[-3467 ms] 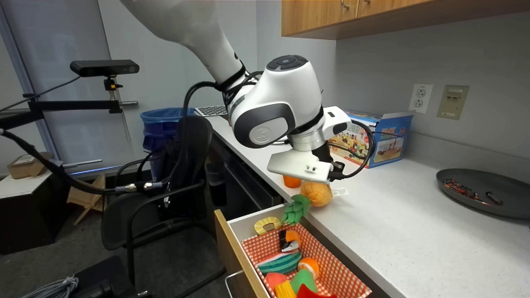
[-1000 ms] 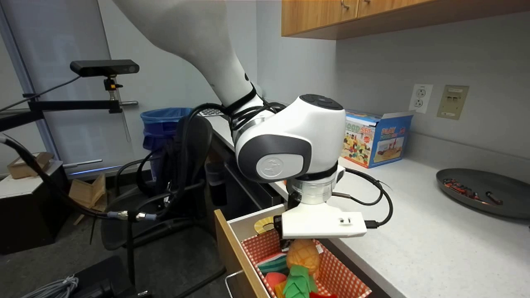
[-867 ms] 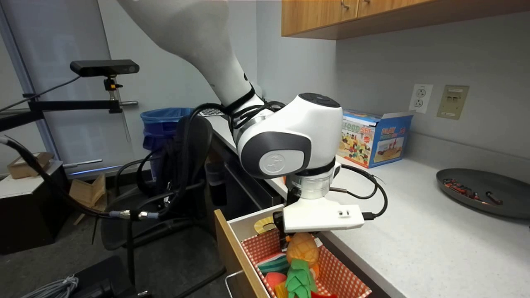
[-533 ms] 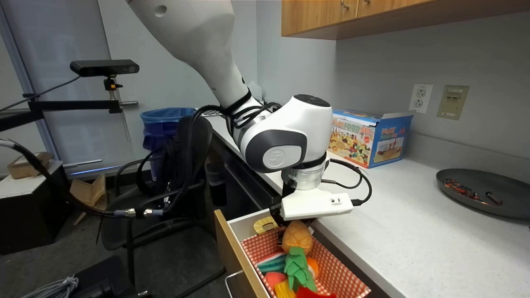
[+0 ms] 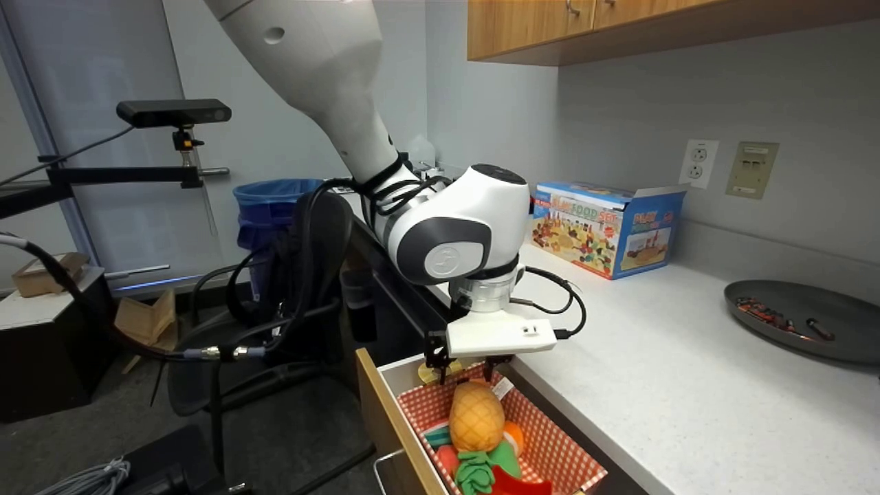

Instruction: Open the left drawer then put the pineapple in the basket.

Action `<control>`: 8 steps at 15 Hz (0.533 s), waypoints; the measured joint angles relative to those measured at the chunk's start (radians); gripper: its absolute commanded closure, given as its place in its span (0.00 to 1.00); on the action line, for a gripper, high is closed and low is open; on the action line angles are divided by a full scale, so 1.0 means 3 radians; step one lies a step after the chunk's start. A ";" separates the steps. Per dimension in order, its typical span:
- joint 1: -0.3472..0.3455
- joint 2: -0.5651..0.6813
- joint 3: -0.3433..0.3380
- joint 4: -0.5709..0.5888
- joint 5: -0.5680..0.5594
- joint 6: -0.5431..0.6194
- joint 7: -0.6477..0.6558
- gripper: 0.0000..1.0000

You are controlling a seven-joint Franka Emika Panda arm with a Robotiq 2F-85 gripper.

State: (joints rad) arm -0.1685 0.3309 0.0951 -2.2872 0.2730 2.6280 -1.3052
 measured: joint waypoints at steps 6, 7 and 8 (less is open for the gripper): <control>0.0000 -0.0438 -0.0052 -0.0235 -0.0015 -0.0001 0.0226 0.00; 0.0004 -0.0554 -0.0052 -0.0284 -0.0015 -0.0001 0.0321 0.00; 0.0013 -0.0670 -0.0052 -0.0329 -0.0012 -0.0001 0.0415 0.00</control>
State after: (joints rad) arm -0.1646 0.1299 0.0796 -2.3860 0.2693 2.6277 -1.1807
